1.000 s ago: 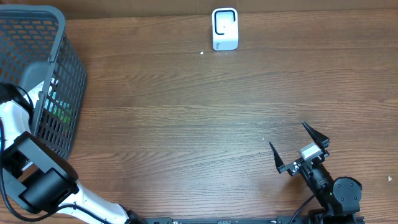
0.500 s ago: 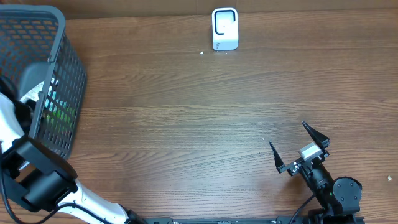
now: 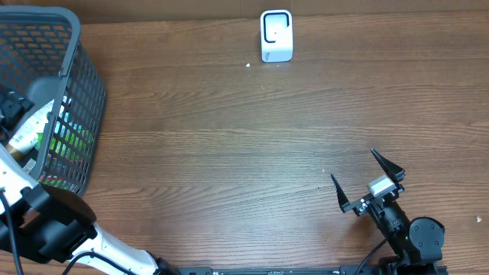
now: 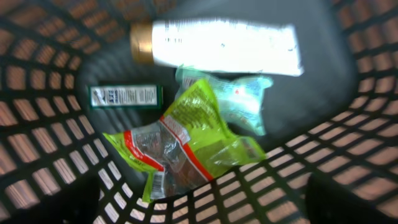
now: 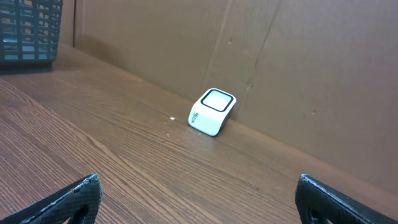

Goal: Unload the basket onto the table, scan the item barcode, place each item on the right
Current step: 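Grasp the green snack bag in the basket with the left gripper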

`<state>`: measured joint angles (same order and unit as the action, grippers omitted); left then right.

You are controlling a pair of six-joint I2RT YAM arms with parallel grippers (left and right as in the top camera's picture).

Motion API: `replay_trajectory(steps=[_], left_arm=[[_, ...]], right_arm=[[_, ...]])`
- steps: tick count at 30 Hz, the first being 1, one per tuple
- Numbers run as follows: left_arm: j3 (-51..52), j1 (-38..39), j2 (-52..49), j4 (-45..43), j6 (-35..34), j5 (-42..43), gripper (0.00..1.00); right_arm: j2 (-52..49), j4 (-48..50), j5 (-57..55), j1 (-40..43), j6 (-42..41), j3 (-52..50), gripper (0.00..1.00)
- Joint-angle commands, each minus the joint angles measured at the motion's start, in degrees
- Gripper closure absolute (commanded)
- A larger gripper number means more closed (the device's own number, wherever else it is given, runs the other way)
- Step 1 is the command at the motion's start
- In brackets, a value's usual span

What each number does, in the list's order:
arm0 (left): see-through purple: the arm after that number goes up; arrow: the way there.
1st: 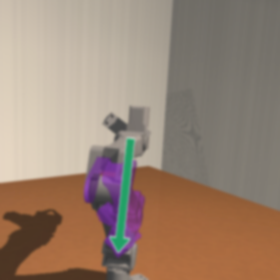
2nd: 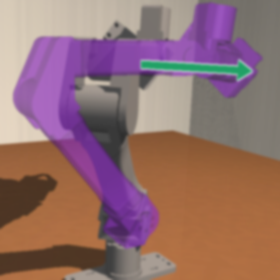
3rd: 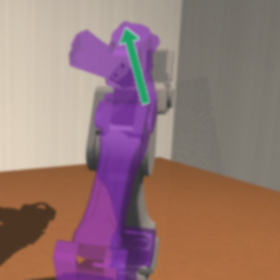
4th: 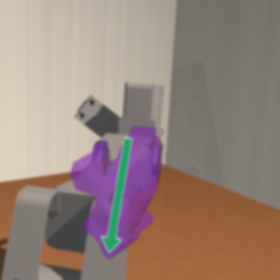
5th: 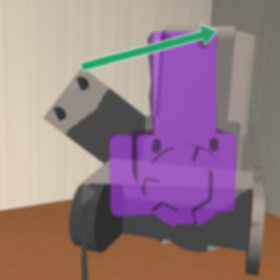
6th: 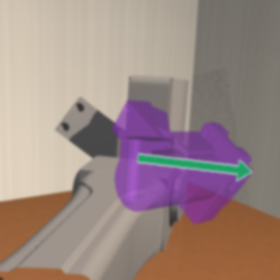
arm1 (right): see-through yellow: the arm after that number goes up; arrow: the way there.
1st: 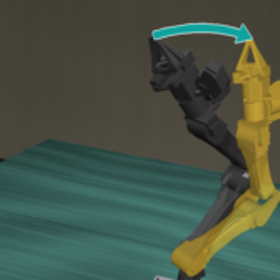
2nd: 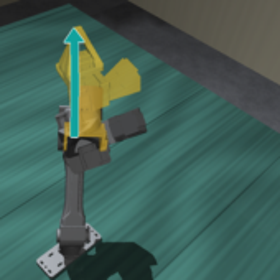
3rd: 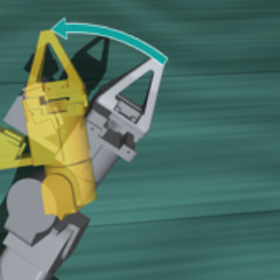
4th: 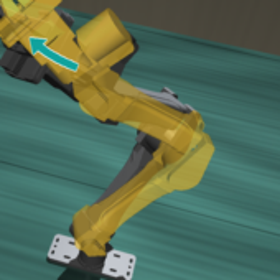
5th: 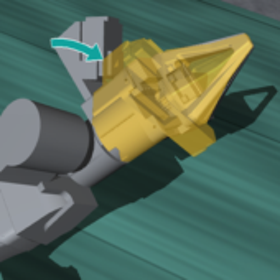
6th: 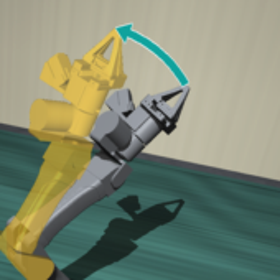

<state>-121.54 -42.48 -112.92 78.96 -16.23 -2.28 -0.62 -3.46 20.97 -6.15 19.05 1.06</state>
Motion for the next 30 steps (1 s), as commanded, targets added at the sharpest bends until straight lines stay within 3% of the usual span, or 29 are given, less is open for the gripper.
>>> replay_trajectory(steps=[1,7,14,23,30], left_arm=[[7.6,-0.7,-0.4,-1.7,2.0,-0.8,0.0],[19.7,-2.9,-0.4,-10.1,2.6,-1.1,0.0],[32.9,-2.5,-0.4,-23.6,12.4,-0.7,0.0],[42.0,-2.6,-0.4,-32.3,15.0,-1.3,0.0],[47.6,-2.5,-0.4,-37.4,14.6,-1.2,0.19]], right_arm=[[0.5,0.3,-0.4,-0.4,-0.7,-0.6,0.0],[0.5,0.3,-0.4,-0.4,-0.7,-0.6,0.0],[0.5,0.3,-0.4,-0.4,-0.7,-0.6,0.0],[0.5,0.3,-0.4,-0.4,-0.7,-0.6,0.0],[0.5,0.3,-0.4,-0.4,-0.7,-0.6,0.0]])
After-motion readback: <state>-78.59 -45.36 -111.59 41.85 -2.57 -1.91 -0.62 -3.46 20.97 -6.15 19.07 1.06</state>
